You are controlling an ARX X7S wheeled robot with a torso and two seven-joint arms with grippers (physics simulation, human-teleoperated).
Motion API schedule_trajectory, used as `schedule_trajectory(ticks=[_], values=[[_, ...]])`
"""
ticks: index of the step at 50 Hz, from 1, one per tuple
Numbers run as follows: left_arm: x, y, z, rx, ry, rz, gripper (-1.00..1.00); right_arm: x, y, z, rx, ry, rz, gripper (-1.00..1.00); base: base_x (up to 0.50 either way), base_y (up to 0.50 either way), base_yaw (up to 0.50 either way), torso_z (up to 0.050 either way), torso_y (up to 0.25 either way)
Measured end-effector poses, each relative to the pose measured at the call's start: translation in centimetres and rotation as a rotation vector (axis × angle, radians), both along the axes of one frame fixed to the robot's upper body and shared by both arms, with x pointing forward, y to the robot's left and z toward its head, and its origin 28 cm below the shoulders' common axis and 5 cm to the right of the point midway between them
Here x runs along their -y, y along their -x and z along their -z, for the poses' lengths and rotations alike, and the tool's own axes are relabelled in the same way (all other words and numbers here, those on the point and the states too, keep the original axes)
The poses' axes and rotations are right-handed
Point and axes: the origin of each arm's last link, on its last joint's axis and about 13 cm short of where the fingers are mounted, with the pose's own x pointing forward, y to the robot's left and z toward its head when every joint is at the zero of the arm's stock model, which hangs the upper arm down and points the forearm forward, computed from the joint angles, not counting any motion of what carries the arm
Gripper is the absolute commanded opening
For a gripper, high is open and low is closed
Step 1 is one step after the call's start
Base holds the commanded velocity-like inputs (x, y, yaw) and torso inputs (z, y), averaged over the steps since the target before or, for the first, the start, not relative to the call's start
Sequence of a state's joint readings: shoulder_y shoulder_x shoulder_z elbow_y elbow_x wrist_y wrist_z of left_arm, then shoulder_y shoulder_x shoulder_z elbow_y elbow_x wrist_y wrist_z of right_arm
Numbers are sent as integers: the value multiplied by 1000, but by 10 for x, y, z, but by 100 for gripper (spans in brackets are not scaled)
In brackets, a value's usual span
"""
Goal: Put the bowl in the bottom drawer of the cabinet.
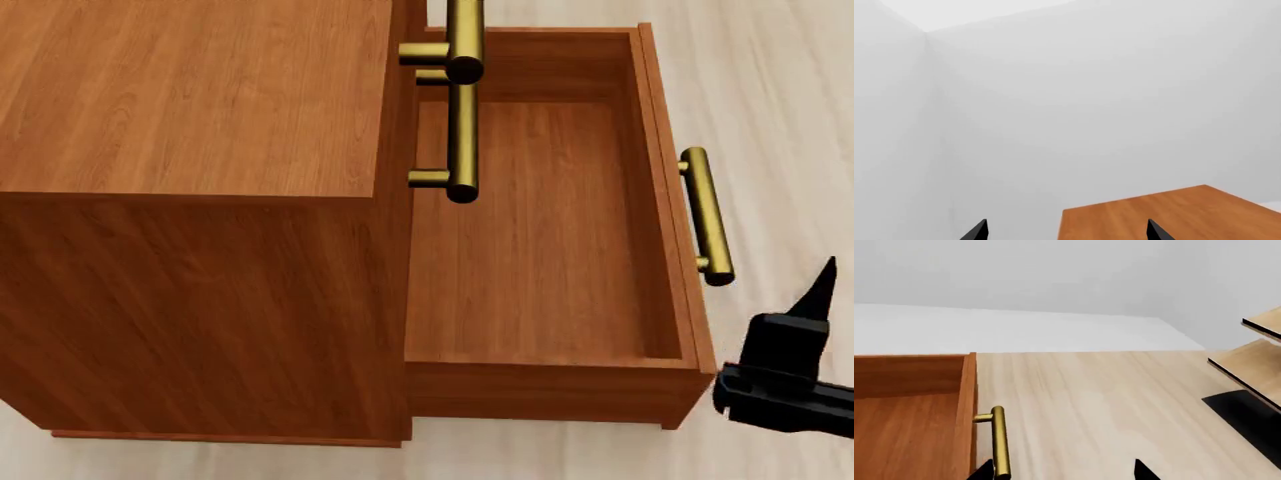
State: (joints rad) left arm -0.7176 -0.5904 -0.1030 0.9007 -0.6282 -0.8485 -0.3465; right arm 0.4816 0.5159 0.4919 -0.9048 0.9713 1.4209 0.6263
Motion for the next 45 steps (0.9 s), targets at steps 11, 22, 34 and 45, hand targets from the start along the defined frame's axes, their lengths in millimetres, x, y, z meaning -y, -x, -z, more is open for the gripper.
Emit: schedule_trajectory(ticks=[11, 22, 34, 45], values=[[1, -1, -1, 5, 3, 9, 100, 15, 15, -9, -84, -28, 50, 100, 0, 0, 0, 0, 0], [2, 0, -1, 12, 8, 19, 100, 30, 30, -11, -165, -39, 86, 100, 0, 0, 0, 0, 0], [3, -1, 0, 15, 11, 26, 100, 46, 41, -14, -211, -64, 128, 100, 0, 0, 0, 0, 0], [3, -1, 0, 16, 11, 30, 100, 58, 50, -16, -229, -93, 162, 100, 0, 0, 0, 0, 0]])
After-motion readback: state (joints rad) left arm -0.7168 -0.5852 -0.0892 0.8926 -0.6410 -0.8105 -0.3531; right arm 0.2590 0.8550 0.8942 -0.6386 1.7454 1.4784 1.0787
